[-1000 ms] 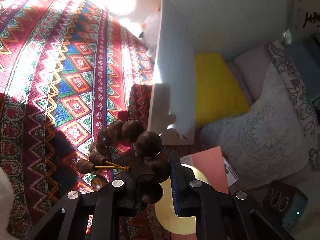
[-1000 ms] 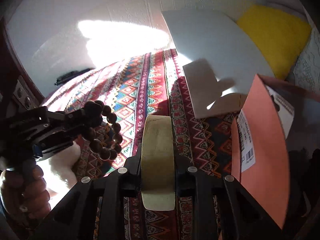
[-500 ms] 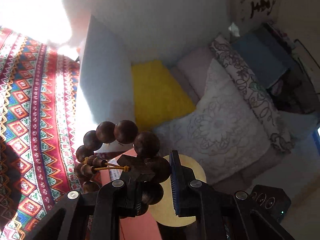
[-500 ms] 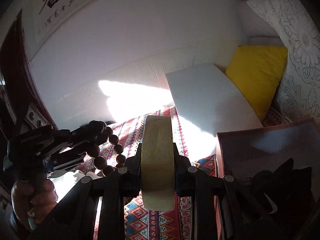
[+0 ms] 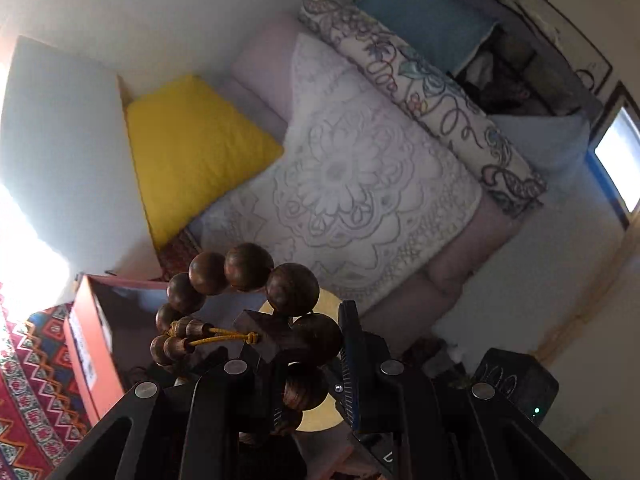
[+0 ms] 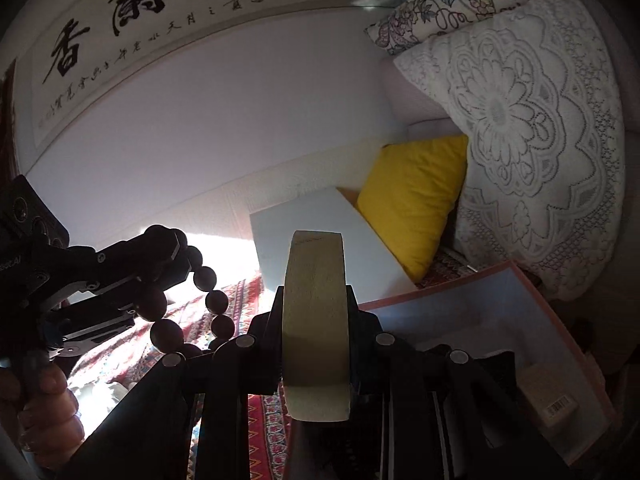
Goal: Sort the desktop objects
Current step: 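Carry the bracelet and tape roll into the orange box and open both grippers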
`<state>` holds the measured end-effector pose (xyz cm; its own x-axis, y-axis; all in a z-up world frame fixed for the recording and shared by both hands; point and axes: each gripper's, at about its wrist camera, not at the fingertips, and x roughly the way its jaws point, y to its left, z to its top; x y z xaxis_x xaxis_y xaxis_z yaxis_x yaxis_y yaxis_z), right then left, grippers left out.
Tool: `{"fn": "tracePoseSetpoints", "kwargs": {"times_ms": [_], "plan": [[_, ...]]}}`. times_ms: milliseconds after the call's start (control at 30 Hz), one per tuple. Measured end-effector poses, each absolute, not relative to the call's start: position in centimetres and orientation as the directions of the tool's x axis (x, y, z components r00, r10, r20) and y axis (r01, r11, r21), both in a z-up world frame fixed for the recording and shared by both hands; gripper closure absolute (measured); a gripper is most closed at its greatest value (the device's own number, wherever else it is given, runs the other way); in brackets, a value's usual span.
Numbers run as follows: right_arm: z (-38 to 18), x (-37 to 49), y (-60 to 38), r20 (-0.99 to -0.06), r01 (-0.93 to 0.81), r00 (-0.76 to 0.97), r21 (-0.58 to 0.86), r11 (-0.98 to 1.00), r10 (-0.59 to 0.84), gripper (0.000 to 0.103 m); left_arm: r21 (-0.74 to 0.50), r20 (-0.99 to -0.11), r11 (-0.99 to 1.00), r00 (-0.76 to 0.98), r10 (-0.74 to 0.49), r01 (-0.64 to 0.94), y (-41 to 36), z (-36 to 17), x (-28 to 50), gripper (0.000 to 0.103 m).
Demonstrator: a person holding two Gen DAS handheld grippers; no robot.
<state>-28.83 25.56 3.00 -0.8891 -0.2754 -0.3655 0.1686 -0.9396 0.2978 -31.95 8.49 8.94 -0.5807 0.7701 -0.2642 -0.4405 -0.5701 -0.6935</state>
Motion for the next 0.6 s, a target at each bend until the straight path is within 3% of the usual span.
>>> {"fn": "tracePoseSetpoints", "kwargs": {"times_ms": [267, 300, 333, 367, 400, 467, 600], "plan": [[0.4, -30.2, 32.2, -0.439, 0.06, -0.876, 0.312, -0.948, -0.2, 0.076, -0.639, -0.372, -0.623, -0.528, 0.764, -0.451, 15.4, 7.2, -33.6, 0.086], [0.1, -30.5, 32.5, -0.455, 0.033, -0.874, 0.297, -0.954, -0.172, 0.075, -0.625, -0.389, -0.639, -0.531, 0.753, -0.448, 16.1, 7.0, -33.7, 0.081], [-0.2, -30.6, 33.0, -0.469, -0.004, -0.873, 0.283, -0.959, -0.135, 0.053, -0.6, -0.42, -0.671, -0.543, 0.727, -0.435, 16.8, 6.9, -34.0, 0.074], [-0.4, -30.7, 33.5, -0.471, -0.041, -0.877, 0.276, -0.96, -0.098, 0.016, -0.578, -0.45, -0.703, -0.556, 0.699, -0.415, 17.2, 6.8, -34.0, 0.048], [-0.4, -30.6, 34.1, -0.459, -0.067, -0.885, 0.278, -0.958, -0.071, 0.005, -0.569, -0.462, -0.722, -0.573, 0.677, -0.394, 17.4, 6.8, -34.0, 0.024], [-0.1, -30.5, 34.9, -0.439, -0.067, -0.895, 0.296, -0.953, -0.074, 0.002, -0.568, -0.443, -0.731, -0.608, 0.659, -0.378, 17.2, 7.1, -33.5, 0.01], [0.5, -30.1, 35.2, -0.416, -0.069, -0.906, 0.327, -0.943, -0.078, 0.002, -0.528, -0.437, -0.763, -0.652, 0.62, -0.372, 15.7, 8.3, -32.3, 0.009]]}}
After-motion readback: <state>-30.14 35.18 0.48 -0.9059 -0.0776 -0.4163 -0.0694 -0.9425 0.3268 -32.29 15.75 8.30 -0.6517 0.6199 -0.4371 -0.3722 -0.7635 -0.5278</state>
